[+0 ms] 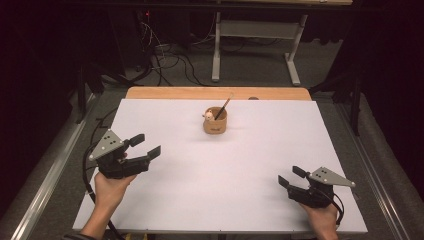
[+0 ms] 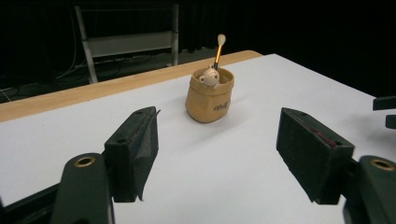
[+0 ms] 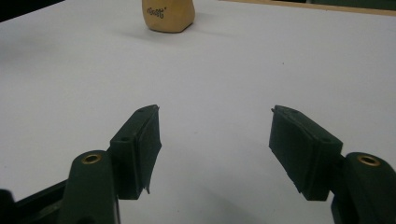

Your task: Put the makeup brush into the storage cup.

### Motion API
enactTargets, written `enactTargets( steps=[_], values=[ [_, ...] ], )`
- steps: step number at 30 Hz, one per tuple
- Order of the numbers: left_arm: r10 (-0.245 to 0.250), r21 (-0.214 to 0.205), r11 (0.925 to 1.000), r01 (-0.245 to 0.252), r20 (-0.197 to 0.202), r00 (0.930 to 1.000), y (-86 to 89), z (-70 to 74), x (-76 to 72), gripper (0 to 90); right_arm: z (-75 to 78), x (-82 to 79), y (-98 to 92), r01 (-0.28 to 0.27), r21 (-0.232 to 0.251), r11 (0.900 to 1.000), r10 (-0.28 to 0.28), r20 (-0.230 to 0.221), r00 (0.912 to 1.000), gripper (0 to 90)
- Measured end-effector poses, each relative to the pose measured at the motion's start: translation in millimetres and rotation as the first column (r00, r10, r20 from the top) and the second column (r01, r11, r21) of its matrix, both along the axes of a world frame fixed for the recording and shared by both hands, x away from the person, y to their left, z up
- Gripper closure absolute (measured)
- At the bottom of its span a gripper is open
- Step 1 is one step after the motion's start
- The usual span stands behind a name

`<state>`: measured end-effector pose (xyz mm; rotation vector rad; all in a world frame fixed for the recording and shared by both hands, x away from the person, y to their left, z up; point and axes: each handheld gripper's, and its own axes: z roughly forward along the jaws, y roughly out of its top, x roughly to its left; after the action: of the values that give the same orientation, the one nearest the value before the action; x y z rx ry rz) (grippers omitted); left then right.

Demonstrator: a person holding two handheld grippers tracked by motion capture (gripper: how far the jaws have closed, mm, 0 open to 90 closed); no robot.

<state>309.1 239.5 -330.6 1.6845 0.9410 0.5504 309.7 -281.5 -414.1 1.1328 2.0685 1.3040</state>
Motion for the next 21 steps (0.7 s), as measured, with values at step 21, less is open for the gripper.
enactTargets(
  steps=[21],
  values=[
    [0.012, -0.013, 0.9998, -0.012, -0.012, 0.9999, -4.6, -21.2, -2.4, 26.3, 0.4, -0.3, -1.1, 0.009, 0.004, 0.9999, -0.009, 0.004, 0.9999, 35.9]
  ],
)
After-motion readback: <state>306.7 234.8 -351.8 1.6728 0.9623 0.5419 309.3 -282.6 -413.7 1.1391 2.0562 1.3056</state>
